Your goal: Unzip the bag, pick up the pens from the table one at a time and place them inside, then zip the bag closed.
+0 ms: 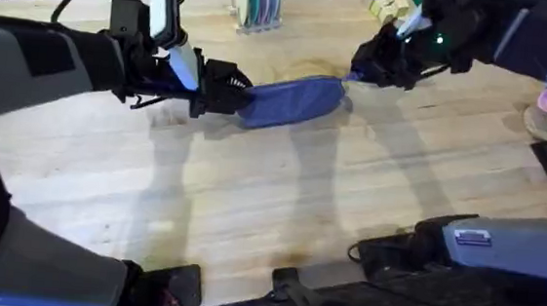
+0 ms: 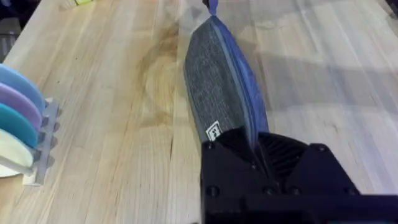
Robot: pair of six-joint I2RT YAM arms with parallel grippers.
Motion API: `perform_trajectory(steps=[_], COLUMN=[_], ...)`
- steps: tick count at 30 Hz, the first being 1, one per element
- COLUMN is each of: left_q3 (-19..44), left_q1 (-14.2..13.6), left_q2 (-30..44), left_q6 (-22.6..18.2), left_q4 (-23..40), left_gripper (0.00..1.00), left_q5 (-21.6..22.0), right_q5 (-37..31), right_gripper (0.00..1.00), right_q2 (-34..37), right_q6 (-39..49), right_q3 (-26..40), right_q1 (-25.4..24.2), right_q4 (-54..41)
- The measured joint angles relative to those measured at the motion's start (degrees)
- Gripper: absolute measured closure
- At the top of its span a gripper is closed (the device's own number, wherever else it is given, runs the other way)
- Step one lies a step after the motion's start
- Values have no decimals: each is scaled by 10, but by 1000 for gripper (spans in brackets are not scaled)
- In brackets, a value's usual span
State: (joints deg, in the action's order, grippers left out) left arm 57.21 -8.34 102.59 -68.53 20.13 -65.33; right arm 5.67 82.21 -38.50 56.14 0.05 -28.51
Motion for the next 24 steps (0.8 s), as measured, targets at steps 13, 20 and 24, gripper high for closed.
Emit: perform_trajectory(steps=[13,20,24], left_q3=[0,0,0], left_q1=[-2,0,8], left_q2=[0,0,0], left_q6=[0,0,0], left_q4=[0,2,2], left_gripper=[956,956,957], left_q5=[2,4,6], right_q5=[-7,-2,5], right_gripper=[969,684,107], right_q2=[108,71,29], right_q6=[2,42,84], right_q3=[2,2,2], right_q1=[-7,-12,-21], right_q4=[29,79,92])
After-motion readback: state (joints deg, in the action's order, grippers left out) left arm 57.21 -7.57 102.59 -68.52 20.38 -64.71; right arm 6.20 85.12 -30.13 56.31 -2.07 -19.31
